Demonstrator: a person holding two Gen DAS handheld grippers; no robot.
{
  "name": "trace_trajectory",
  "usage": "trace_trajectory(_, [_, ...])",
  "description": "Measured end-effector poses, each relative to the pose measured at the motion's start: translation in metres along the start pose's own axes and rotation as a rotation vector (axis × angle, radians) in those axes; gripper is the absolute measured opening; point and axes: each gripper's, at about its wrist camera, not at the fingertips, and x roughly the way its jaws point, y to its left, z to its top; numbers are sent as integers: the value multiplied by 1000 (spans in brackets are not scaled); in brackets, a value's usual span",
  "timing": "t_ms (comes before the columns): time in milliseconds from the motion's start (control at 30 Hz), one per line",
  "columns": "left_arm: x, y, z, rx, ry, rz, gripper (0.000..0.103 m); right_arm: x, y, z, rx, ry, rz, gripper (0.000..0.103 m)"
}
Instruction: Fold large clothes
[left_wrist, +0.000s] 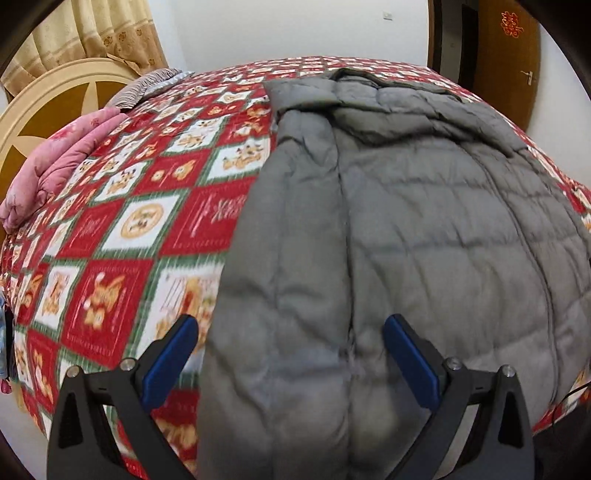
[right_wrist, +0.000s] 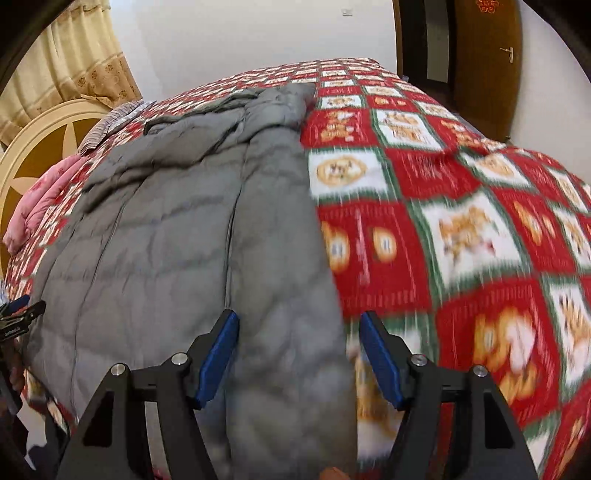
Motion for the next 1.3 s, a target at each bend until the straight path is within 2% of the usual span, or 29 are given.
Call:
trace_trajectory(100, [-3, 12, -11, -36, -3, -12, 103, -7, 1, -18, -8, -15, 0, 68])
trace_trajectory(200, [3, 19, -19, -70, 25, -74, 102, -12, 1, -30, 9, -20, 21, 66])
trace_trajectory(233, [2, 19, -20, -64, 15, -73, 101, -12, 2, -34, 9, -18, 36, 62])
trace_trajectory(267, [0, 17, -21, -53, 9, -77, 98, -14, 4, -36, 5, -19, 50, 48])
trace_trajectory(300, [-2, 15, -21, -43, 5, -95, 87, -16, 6, -39, 3, -22, 78, 33])
trace_trajectory(333, [-5, 13, -21, -34, -1, -115, 72, -17, 7, -39, 5, -18, 98, 26])
trace_trajectory(367, [-7, 11, -22, -25, -6, -127, 65, -19, 9, -40, 5, -17, 110, 20])
trace_trajectory(433, [-12, 12, -23, -22, -5, -182, 26, -24, 12, -41, -4, -25, 117, 14])
trace_trajectory(467, [-16, 13, -23, -33, -7, -214, 24, -26, 13, -42, -3, -28, 122, 11])
trace_trajectory(533, [-22, 13, -22, -32, -23, -204, 18, -37, 14, -40, 5, -49, 143, 9])
trace_trajectory(700, [-64, 19, -17, -11, -126, -206, 12, -84, 17, -35, -7, -127, 196, 6])
trace_trajectory(833, [-124, 36, -10, -15, -247, -269, 10, -139, 18, -32, -18, -208, 228, 5])
trace_trajectory(900, [-162, 47, -7, -24, -317, -315, 10, -168, 14, -30, -8, -248, 259, 5])
trace_trajectory(1000, [-199, 60, -1, -38, -395, -349, 10, -207, 9, -27, 17, -315, 314, 5])
trace_trajectory(1067, [-204, 63, 9, -43, -421, -355, 10, -219, 5, -18, 41, -347, 352, 5])
trace_trajectory(1167, [-190, 57, 31, -13, -444, -309, 11, -210, 4, 5, 72, -364, 356, 5])
trace_trajectory(1233, [-161, 52, 54, -24, -403, -300, 11, -186, 7, 29, 95, -362, 322, 5])
trace_trajectory(1300, [-129, 45, 78, -25, -364, -258, 11, -165, 7, 50, 101, -363, 297, 5])
